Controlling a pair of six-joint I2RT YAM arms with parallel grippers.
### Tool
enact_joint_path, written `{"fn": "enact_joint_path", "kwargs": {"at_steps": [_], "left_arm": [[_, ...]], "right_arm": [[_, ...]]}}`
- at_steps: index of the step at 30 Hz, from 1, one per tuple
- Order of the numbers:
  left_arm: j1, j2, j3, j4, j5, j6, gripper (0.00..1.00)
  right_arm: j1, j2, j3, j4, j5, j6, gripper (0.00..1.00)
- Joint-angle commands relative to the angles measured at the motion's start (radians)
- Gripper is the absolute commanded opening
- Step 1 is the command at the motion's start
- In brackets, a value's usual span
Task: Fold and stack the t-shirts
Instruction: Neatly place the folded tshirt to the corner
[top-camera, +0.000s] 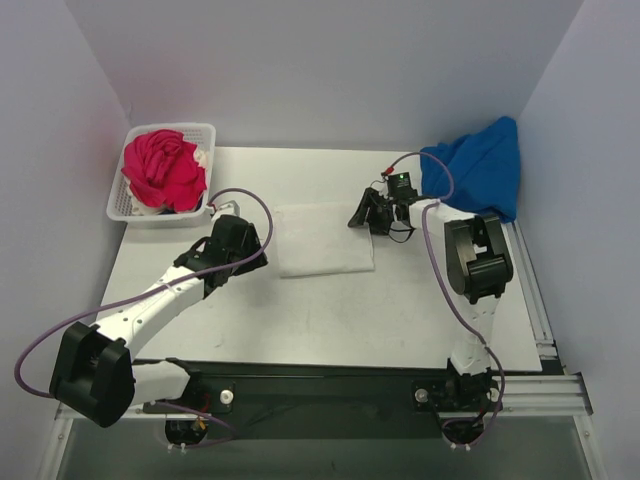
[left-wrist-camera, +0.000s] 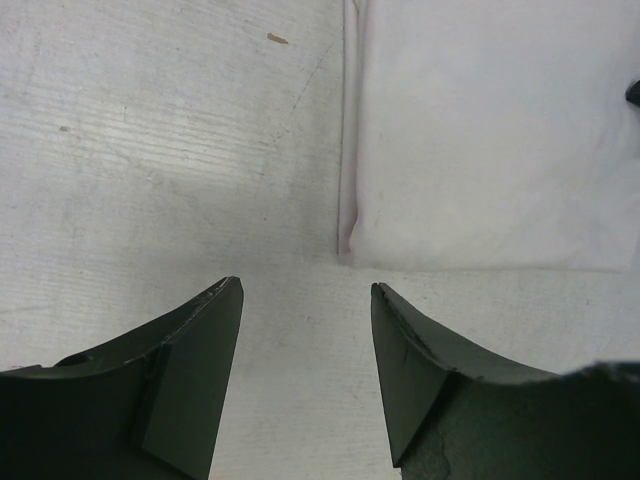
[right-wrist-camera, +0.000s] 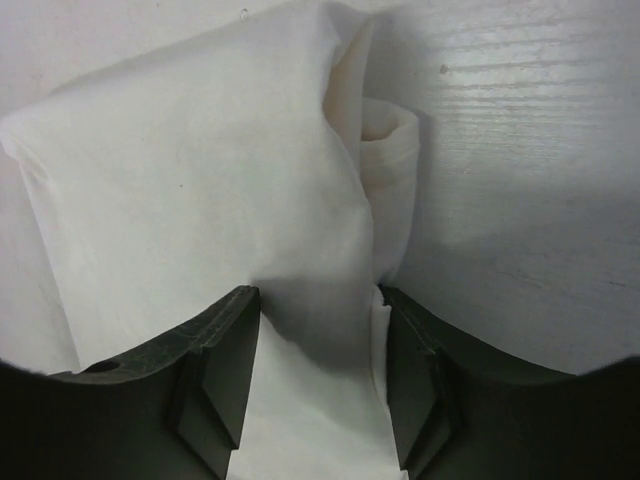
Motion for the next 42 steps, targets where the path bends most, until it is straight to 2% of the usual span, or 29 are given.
{"fn": "enact_joint_path", "kwargs": {"at_steps": [1,2,4,5,8,13,24,31,36,42], "left_arm": [[0.008,-0.031,0.001,0.029,0.011,-0.009,0.65],[0.008,-0.032,0.000,0.027,0.011,-0.009,0.65],[0.011,-0.038,-0.002,0.027,0.012,-0.009,0.65],[0.011,-0.038,-0.003,0.029,0.012,-0.009,0.65],[0.012,-0.045,-0.006,0.029,0.014,-0.009,0.65],[0.012,-0.045,-0.011,0.035,0.014,-0.011,0.65],[0.008,-0.043,-0.020,0.066,0.008,-0.012,0.65],[0.003,-0.055,-0.023,0.067,0.005,-0.009,0.65],[0.005,-0.046,0.033,0.005,0.005,-0.005,0.65],[0.003,-0.074,0.003,0.004,0.046,-0.015,0.65]], "right_arm": [[0.033,0.072,0.005,-0.169,0.030,-0.040,0.49],[0.036,0.077,0.014,-0.187,0.042,-0.045,0.38],[0.038,0.075,0.020,-0.209,0.059,-0.053,0.26],[0.039,0.072,0.022,-0.232,0.072,-0.062,0.14],[0.039,0.056,0.022,-0.284,0.125,-0.086,0.00],[0.035,-0.009,-0.007,-0.391,0.264,-0.134,0.00],[-0.050,-0.265,-0.130,-0.653,0.511,-0.188,0.00],[-0.198,-0.374,-0.149,-0.778,0.658,-0.214,0.00],[-0.304,-0.320,-0.101,-0.798,0.827,-0.206,0.00],[-0.338,-0.167,-0.005,-0.810,1.039,-0.188,0.00]]}}
